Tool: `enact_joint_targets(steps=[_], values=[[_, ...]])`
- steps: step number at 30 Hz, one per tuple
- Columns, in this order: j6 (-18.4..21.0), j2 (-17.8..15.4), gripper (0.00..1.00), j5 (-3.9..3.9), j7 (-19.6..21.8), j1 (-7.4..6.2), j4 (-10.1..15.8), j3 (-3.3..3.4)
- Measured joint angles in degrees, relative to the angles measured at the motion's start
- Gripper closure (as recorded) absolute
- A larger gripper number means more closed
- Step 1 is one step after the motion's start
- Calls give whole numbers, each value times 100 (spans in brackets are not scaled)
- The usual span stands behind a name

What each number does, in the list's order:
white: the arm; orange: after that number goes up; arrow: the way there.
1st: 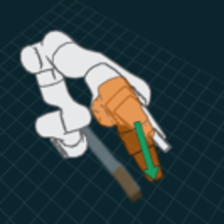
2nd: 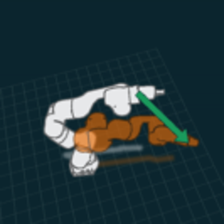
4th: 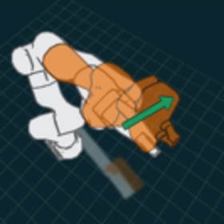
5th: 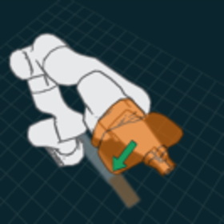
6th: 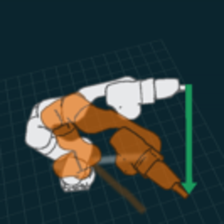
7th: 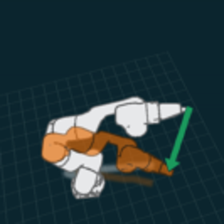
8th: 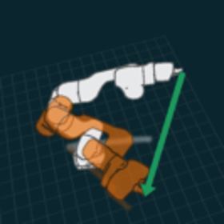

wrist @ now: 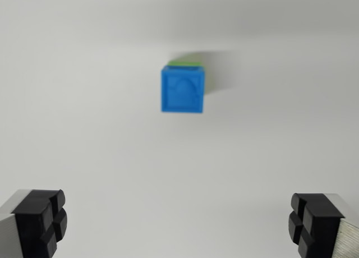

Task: Stack cube

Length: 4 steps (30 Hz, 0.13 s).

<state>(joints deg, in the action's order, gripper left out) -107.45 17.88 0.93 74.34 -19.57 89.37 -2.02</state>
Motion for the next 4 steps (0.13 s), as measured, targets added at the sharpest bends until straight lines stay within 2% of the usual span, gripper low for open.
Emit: enact_joint_targets(steps=[4], values=[[0,0,0,0,0,0,0,0]])
